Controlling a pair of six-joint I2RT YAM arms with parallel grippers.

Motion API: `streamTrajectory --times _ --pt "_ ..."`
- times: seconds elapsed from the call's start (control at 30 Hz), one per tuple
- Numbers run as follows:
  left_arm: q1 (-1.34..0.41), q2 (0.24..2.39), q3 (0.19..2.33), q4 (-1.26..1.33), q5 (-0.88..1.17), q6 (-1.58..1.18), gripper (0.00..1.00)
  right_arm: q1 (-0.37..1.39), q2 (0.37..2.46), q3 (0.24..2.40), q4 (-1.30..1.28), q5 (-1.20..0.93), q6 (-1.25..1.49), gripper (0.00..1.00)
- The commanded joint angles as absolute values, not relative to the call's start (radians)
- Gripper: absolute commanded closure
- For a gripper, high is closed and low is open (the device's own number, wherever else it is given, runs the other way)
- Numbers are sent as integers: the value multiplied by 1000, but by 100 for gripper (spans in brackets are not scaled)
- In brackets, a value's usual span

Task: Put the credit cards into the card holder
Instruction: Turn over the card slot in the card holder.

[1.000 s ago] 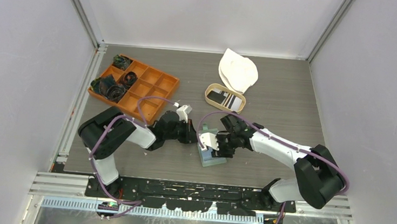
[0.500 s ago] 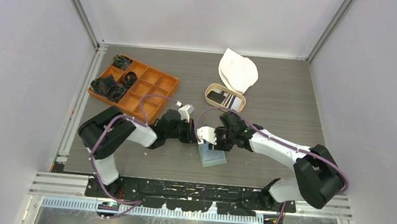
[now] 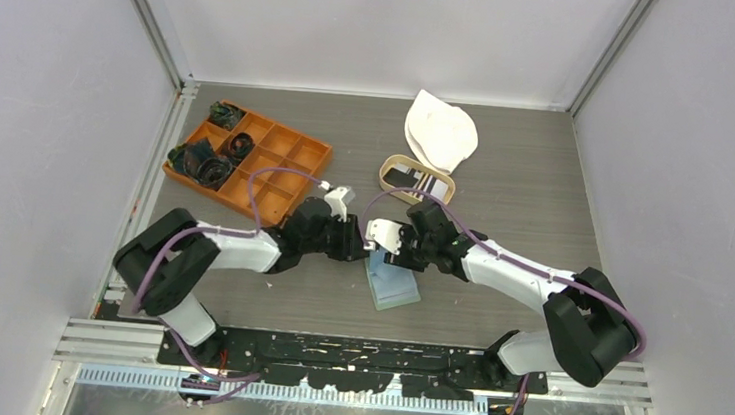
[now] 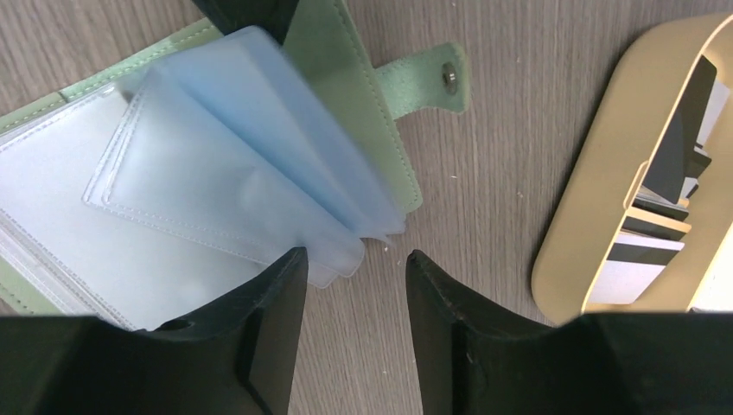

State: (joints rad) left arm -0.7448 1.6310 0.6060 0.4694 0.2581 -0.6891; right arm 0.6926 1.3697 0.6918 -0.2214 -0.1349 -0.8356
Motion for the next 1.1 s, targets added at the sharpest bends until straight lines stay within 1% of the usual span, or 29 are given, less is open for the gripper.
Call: streamTrajectory --times 0.0,0.13,0.27,0.43,0.57,0.73,0.83,0.9,0.97,1.03,1.07 --pt "-744 1488 600 394 150 -643 66 696 1368 733 -162 -93 -755 49" --pt "-744 1391 534 374 123 -625 64 695 1391 756 -160 -93 -681 48" --pt "-755 1308 462 408 198 -586 65 695 1420 774 -144 -89 -613 50" --pt "-848 1254 395 495 231 -559 72 686 1451 799 -141 -86 -534 51" --pt "-927 1307 391 598 205 -562 77 653 1448 827 -162 -128 -454 51" --pt "-942 1472 470 689 214 -583 78 586 1375 832 -221 -324 -443 49" --pt "-942 1540 492 725 132 -584 78 542 1310 830 -300 -482 -517 47" --pt "-939 1555 497 720 68 -589 77 513 1261 829 -364 -583 -586 46" --pt "-931 1557 494 711 30 -591 76 493 1235 835 -482 -707 -718 46" --pt "-925 1551 491 704 10 -592 76 493 1233 824 -582 -775 -869 46" --pt "-922 1548 488 704 10 -592 75 493 1239 811 -591 -785 -910 45"
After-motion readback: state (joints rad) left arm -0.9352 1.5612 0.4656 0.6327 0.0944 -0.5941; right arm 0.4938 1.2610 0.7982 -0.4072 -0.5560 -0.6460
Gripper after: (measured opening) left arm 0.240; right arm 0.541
